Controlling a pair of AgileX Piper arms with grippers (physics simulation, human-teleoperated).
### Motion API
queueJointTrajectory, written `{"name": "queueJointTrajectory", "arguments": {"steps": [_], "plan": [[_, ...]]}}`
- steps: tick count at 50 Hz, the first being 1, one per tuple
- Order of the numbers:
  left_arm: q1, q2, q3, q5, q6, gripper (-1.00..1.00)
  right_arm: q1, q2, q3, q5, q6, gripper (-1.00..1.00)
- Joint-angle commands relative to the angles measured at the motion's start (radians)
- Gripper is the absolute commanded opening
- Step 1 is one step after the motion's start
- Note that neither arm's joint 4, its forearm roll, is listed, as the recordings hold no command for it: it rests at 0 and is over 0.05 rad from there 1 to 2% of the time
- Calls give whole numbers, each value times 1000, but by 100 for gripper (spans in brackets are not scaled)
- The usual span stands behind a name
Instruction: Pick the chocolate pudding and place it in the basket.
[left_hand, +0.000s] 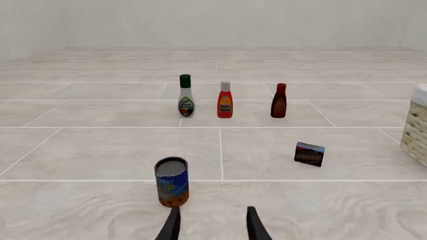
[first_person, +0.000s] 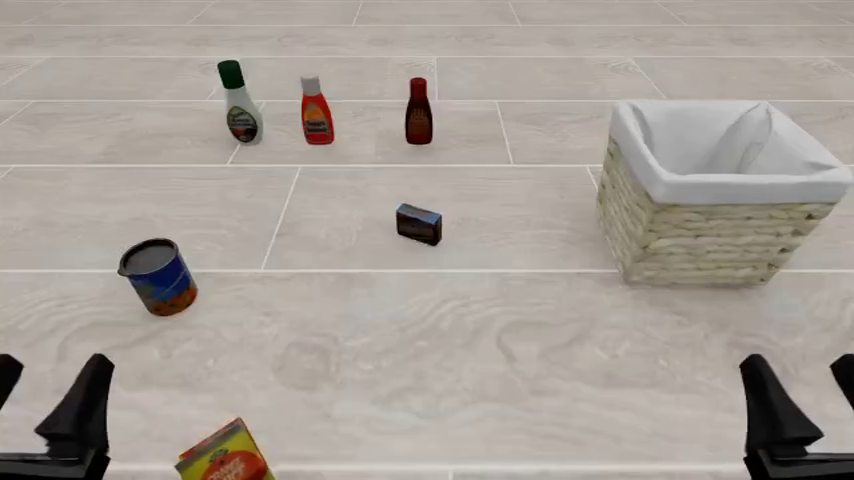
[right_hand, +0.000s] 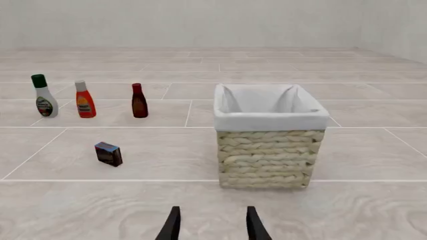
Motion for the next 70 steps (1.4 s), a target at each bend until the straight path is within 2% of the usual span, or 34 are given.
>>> {"name": "queueJointTrajectory", "arguments": {"steps": [1,14,20,28,39,50,62,70], "plan": [[0,6,-3,-1,0,100,15,8,-6,-1,-12,100],[0,6,-3,-1,0,100,47,24,-15,0,-42,100],[0,5,-3,-1,0,100,65,125,-15,-94,-82,100],[0,5,-3,-1,0,100,84,187,-38,-159,-118,100],[0,5,-3,-1,0,100,103,366,-81,-289,-111,100],[0,6,-3,-1,0,100,147,575,-141,-414,-128,100],[0,5,-3,-2,0,100,200,720,-223,-460,-138,100],[0,5,-3,-2,0,100,225,806,-295,-454,-137,100]]}}
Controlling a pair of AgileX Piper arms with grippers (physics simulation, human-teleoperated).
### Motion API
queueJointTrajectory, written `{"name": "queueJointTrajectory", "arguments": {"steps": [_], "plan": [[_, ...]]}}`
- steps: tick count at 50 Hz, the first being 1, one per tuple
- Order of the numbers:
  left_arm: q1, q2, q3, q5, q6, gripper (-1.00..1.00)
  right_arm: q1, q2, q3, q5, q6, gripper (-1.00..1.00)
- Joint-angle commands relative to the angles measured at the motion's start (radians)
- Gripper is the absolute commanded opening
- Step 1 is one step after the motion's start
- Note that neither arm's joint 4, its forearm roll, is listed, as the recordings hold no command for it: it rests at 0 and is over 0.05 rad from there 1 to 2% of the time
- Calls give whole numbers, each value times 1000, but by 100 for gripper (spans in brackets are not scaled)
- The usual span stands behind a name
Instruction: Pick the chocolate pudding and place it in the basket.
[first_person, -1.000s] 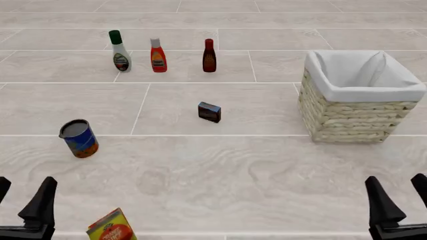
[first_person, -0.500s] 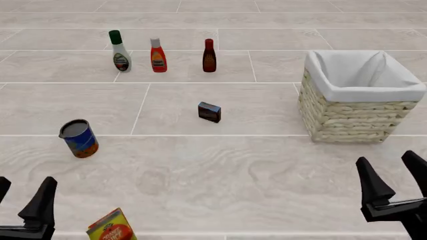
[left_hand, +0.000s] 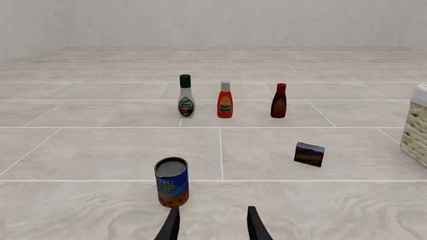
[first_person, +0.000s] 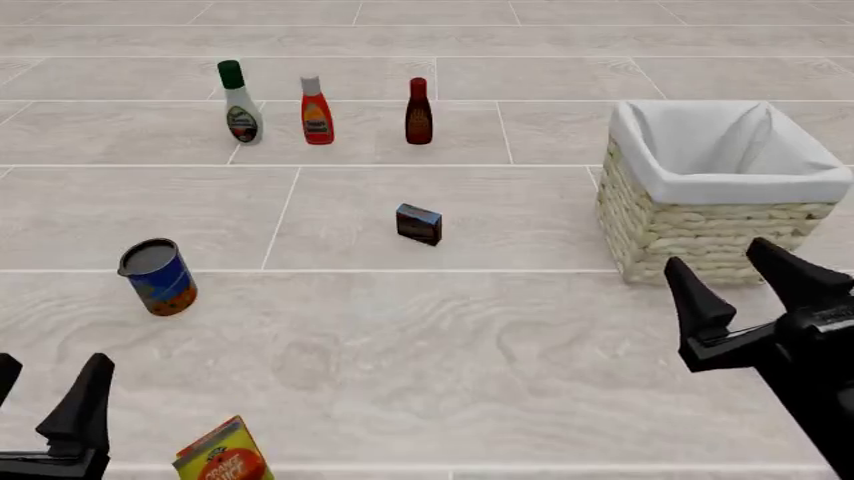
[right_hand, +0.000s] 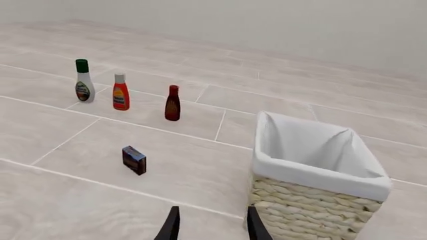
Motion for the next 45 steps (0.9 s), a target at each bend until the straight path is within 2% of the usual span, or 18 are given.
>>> {"name": "queueJointTrajectory", "arguments": {"steps": [1,11,31,37,45], "plan": [[0,0,0,0,0,100,43,141,-85,-29,-6,100],[0,0,0,0,0,100,83,212,-130,-42,-20,100],[0,0,0,0,0,100,128,387,-251,-66,13,100],[0,0,0,0,0,100,137,423,-307,-33,26,100],[0,0,0,0,0,100,158,508,-364,-49,23,100]]}}
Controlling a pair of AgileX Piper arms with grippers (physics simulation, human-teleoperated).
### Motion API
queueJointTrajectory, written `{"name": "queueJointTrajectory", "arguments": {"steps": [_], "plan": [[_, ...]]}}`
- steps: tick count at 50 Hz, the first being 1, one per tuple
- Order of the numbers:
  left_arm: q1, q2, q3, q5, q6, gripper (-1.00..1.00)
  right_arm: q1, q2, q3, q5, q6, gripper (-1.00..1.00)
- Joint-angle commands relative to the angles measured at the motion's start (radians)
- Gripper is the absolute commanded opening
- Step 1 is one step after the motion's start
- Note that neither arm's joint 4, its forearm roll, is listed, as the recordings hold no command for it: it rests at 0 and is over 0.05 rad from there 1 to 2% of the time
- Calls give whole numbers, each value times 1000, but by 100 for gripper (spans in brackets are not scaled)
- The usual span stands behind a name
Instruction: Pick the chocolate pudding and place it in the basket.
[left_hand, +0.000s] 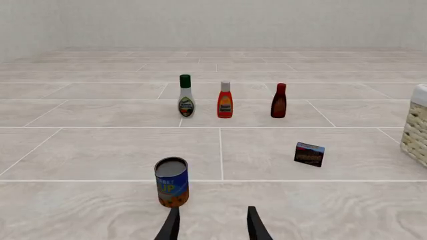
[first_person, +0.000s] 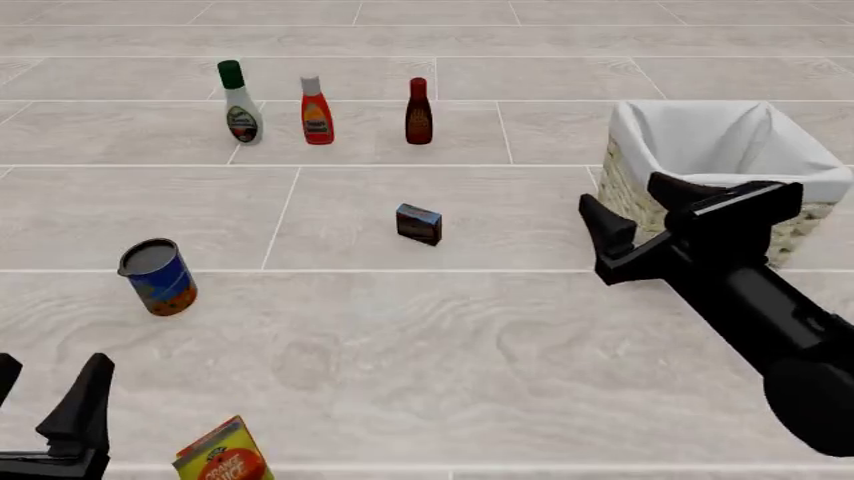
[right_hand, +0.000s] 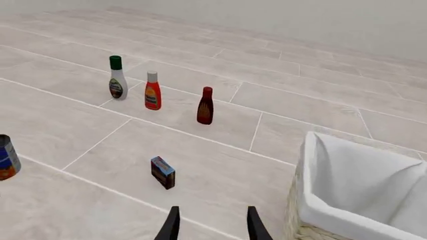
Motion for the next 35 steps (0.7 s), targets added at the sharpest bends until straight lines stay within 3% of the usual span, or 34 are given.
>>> {"name": "queueJointTrajectory", "arguments": {"steps": [1,15,35], "plan": [[0,0,0,0,0,100,27,109,-85,-2,4,100],[0,0,0,0,0,100,60,219,-195,11,-5,100],[0,0,0,0,0,100,116,386,-379,64,25,100]]}}
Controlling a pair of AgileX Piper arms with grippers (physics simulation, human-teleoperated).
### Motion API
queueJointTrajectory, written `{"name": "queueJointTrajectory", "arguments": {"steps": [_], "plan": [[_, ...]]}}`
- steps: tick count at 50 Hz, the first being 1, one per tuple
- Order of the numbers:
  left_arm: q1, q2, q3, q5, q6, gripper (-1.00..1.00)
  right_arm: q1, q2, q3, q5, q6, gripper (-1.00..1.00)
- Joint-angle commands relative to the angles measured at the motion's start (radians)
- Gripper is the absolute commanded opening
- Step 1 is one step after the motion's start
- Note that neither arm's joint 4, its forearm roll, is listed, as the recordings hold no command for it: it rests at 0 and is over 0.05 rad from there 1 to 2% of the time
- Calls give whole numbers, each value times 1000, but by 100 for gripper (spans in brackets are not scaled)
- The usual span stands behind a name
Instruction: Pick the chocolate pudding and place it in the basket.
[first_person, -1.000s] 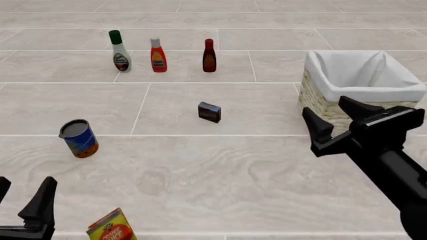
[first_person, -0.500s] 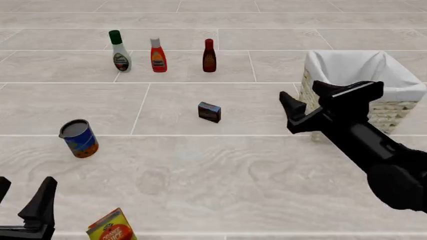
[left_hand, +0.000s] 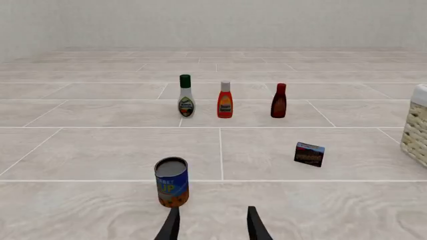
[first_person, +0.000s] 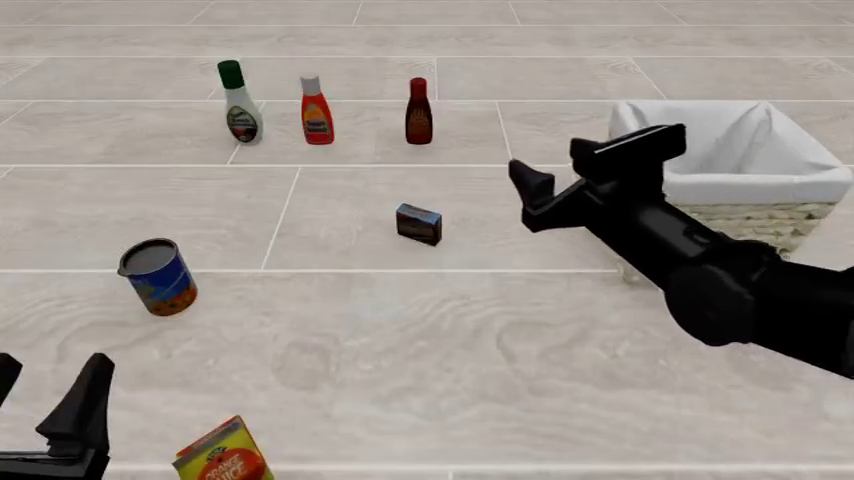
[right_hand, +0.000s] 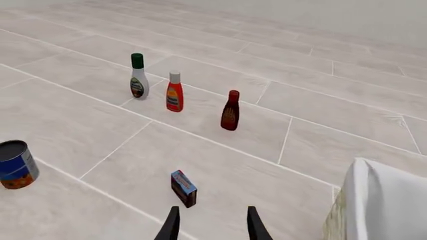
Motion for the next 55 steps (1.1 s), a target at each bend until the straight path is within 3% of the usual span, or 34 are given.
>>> {"name": "queueJointTrajectory", "arguments": {"steps": [1,23,31,41,55], "plan": [[0,0,0,0,-1,100,29,100,-111,31,15,100],[0,0,0,0,0,100,38,208,-231,66,37,100],[0,0,0,0,0,100,33,250,-285,85,13,100],[0,0,0,0,0,100,30,298,-352,117,52,100],[0,0,0,0,0,100,37,349,-397,125,50,100]]}}
